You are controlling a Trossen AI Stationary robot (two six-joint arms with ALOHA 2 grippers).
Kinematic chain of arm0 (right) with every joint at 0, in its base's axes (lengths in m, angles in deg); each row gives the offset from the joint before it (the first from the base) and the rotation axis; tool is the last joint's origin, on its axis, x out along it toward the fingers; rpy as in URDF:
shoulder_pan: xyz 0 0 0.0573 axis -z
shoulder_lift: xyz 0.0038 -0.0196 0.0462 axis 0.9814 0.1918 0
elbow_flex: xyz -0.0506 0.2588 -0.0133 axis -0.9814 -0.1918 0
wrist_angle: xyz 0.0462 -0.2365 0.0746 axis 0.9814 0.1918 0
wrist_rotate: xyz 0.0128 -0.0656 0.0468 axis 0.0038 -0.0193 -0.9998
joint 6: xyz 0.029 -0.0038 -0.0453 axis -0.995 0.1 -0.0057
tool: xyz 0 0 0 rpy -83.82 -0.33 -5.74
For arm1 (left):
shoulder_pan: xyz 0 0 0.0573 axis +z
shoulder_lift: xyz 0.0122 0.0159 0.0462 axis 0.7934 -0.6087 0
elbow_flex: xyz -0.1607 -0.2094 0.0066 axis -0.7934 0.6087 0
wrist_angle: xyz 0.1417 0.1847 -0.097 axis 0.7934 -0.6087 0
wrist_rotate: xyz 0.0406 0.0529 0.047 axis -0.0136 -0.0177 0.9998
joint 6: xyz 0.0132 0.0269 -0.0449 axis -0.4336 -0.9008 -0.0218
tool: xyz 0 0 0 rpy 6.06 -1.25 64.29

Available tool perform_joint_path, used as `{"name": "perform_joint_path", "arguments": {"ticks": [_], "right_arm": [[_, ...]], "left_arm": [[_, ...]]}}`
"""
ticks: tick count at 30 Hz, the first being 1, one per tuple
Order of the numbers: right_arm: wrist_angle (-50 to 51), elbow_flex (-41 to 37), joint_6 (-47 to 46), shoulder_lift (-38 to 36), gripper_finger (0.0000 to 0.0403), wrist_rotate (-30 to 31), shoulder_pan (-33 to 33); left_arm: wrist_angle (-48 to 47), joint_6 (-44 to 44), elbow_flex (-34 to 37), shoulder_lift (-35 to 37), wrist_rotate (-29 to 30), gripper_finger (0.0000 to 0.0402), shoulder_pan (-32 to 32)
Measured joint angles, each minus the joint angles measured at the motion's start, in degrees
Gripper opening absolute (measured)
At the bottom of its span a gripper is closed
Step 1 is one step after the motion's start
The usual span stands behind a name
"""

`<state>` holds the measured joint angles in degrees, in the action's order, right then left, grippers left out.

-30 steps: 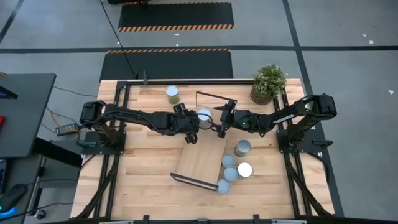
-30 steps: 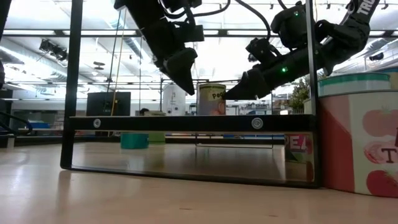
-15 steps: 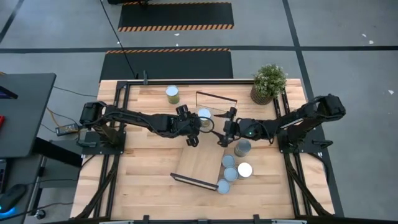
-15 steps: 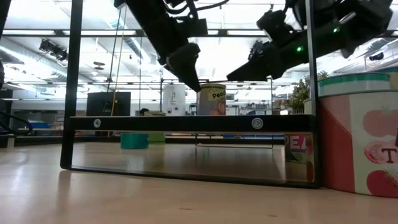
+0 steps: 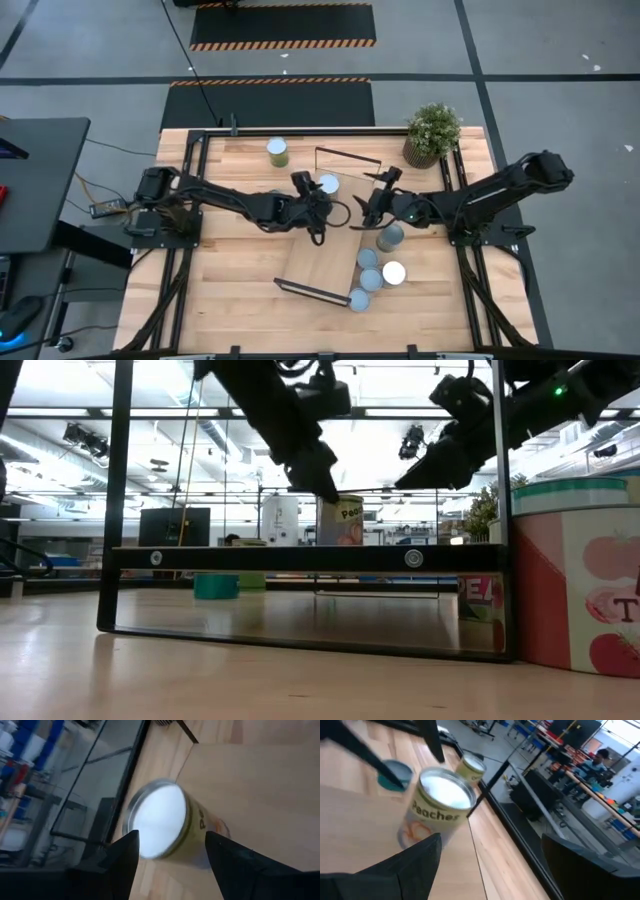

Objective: Pick and place cans onto a shelf
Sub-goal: Put the canned peaches on the shelf

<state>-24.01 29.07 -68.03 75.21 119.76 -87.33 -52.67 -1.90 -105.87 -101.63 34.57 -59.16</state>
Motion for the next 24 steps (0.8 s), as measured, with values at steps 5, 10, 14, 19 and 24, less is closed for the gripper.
{"name": "perform_joint_path", "arguments": {"ticks": [5, 10, 14, 19, 24], "right_arm": [[0.51, 0.00, 0.03, -1.54, 0.0349, -0.11, -1.55], [0.44, 0.00, -0.15, -1.34, 0.0349, -0.15, -2.09], [0.96, 0.00, -1.24, -1.29, 0.0349, -0.15, -2.07], [1.12, 0.00, -1.64, -1.29, 0.0349, -0.48, -2.09], [0.92, 0.00, -1.70, -1.27, 0.0349, -1.37, -2.13]], "left_arm": [[2.05, -1.47, 0.04, -1.77, 1.61, 0.0233, 0.15], [3.14, -2.42, 0.00, -2.33, 2.12, 0.0233, 1.32], [2.76, -3.46, 0.02, -2.76, 2.92, 0.0233, 2.05], [3.15, -3.58, 0.02, -2.73, 3.01, 0.0233, 2.39], [3.33, -2.96, 0.02, -2.73, 2.97, 0.0233, 2.74]]}}
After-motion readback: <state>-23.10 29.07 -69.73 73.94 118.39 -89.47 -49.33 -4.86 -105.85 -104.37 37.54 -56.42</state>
